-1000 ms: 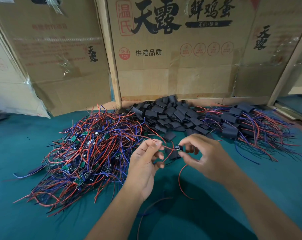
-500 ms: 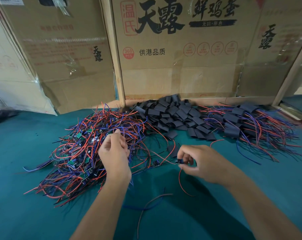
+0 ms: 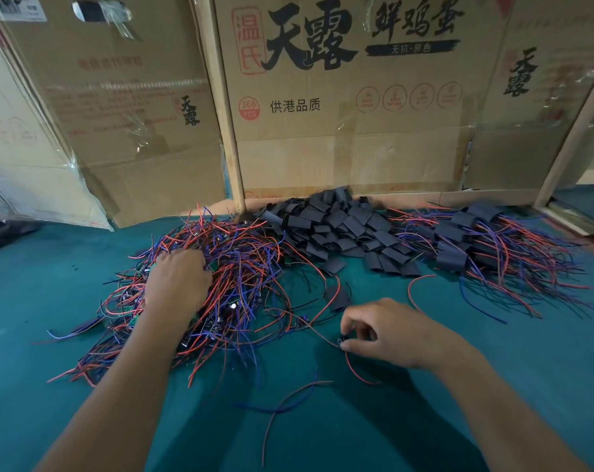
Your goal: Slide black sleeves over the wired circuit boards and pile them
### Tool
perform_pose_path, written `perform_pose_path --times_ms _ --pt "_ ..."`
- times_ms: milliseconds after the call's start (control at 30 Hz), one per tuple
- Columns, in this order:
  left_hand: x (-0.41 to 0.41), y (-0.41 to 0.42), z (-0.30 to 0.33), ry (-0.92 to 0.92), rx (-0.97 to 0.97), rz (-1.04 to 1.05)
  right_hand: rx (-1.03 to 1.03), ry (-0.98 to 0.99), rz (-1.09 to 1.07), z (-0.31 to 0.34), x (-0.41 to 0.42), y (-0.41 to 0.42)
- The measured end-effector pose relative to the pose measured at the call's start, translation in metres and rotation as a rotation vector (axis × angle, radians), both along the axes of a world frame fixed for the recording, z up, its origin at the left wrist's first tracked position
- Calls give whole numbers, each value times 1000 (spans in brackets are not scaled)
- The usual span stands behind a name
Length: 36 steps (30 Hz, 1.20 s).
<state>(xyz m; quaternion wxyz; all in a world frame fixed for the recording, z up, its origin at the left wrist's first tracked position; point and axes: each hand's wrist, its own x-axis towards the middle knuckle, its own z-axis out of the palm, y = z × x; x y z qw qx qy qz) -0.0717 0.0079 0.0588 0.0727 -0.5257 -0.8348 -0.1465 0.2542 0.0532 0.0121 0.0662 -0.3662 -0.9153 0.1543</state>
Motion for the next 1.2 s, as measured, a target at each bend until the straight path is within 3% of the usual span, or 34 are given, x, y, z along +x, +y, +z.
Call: perform_pose_path --times_ms 100,400,700,967,1200 --pt "3 3 -7 87 -77 5 31 -1 -7 -1 -2 0" --pt "3 18 -5 106 -162 1 35 8 -20 -2 -5 -1" --pt "27 19 -12 252 -63 90 -34 -28 26 -5 -8 0" --pt "23 23 -14 91 -38 157 -194 -7 126 4 0 0" --pt "22 6 -8 37 74 96 -42 90 -61 0 6 6"
